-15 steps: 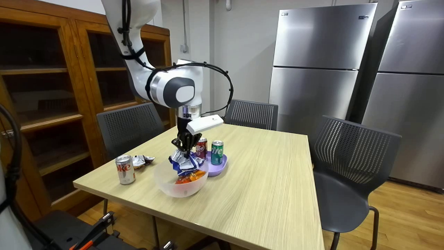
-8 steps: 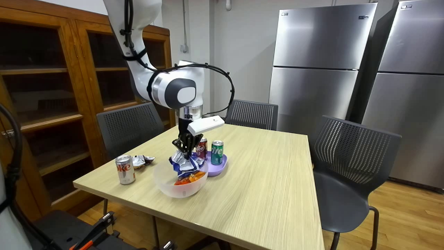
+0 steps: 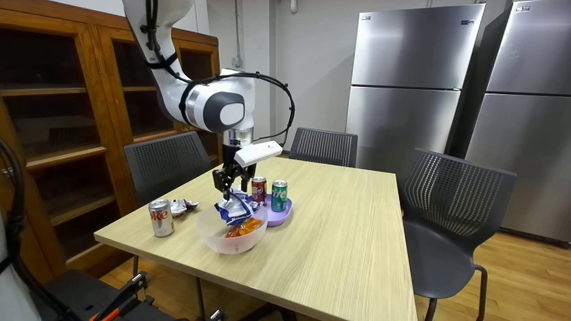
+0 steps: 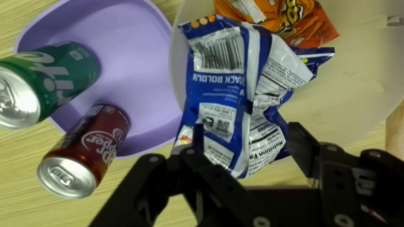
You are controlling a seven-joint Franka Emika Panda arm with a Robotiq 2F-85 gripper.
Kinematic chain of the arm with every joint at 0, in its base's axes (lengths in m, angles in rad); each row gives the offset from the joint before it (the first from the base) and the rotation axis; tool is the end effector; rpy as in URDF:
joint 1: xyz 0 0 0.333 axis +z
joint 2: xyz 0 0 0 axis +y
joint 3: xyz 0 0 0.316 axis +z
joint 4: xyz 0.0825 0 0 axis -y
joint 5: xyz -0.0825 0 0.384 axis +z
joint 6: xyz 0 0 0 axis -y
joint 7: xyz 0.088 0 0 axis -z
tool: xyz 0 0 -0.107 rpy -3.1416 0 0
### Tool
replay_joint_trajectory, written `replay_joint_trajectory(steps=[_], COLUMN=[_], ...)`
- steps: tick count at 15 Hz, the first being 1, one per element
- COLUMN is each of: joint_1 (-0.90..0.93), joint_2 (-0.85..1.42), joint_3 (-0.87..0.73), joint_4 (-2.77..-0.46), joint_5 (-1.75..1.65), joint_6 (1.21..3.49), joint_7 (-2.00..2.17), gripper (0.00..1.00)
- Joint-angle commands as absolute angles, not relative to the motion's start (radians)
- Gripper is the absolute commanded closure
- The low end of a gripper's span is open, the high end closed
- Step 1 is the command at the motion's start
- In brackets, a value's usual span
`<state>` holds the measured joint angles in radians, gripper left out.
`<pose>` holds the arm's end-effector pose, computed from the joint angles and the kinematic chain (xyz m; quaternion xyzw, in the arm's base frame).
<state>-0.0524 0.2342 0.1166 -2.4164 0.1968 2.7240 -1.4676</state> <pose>0.5019 0.0264 0.2215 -0.7788 -0.6237 -0.0641 0.0198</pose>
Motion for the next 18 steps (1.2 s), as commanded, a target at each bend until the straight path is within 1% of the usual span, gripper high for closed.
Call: replay_joint_trajectory(steps=[1, 8, 13, 18], joint_1=[-0.071, 0.031, 0.139, 0.207], joint_2=[0.094, -0.036, -0.042, -0.027], joint_3=[0.159, 0.166, 0.180, 0.205], joint_4=[-2.502, -2.565, -2.543, -2.523], joint_5=[0.225, 0.270, 0.291, 0.303], joint_6=[2.707, 2.680, 2.655, 2.631], joint_7=[-1.508, -1.512, -1.494, -1.509], gripper=[0.01, 0.00, 0.00, 0.00])
